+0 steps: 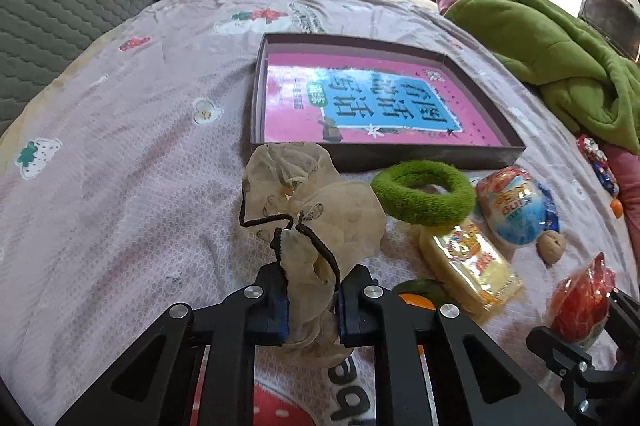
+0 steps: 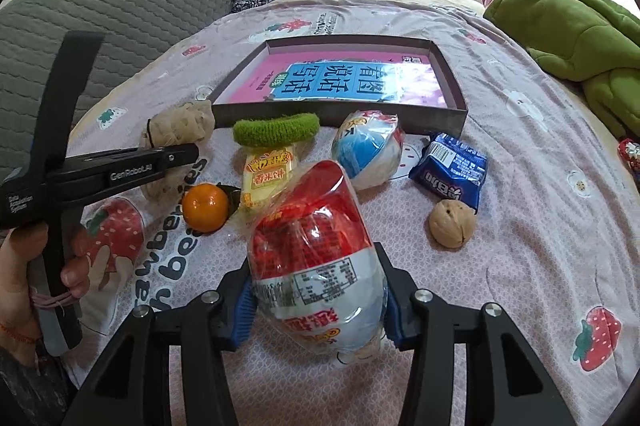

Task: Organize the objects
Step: 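Lift and carry the mesh bag with left tool while right tool carries the egg to the box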

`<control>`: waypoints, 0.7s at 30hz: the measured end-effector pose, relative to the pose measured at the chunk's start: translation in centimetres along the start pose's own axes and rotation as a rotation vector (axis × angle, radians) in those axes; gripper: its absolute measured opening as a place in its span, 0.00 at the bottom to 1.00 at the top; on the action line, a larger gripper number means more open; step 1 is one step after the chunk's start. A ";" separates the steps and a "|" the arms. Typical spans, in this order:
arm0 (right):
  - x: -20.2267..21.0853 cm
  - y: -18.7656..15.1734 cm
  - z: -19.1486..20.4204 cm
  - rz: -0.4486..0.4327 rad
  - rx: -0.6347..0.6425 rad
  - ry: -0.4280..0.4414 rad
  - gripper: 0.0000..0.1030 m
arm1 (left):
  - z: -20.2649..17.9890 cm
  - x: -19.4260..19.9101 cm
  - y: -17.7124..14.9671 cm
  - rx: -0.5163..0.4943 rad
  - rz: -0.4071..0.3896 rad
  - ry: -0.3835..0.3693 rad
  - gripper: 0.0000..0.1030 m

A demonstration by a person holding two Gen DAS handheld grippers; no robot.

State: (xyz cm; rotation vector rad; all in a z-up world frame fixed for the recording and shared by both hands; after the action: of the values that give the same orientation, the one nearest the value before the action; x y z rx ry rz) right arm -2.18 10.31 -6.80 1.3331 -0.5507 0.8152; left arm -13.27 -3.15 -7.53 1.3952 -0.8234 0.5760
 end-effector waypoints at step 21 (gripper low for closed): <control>4.6 2.2 0.8 -0.109 0.031 -0.044 0.50 | -2.3 5.9 -1.3 -0.081 -0.086 -0.011 0.16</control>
State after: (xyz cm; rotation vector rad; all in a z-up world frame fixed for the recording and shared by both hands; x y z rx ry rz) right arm -1.00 10.53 -1.83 1.3996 -0.4970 0.7094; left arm -8.28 -1.73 -3.66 1.3538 -0.7833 0.4643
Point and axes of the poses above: each gripper's, at about its wrist camera, not at the fingertips, and x roughly against the way its jaws point, z to its left, y to its top, the point moved 3 cm from there along -x, roughly the way its jaws point, and after that the axes turned 5 degrees about y, right-handed, at the moved point
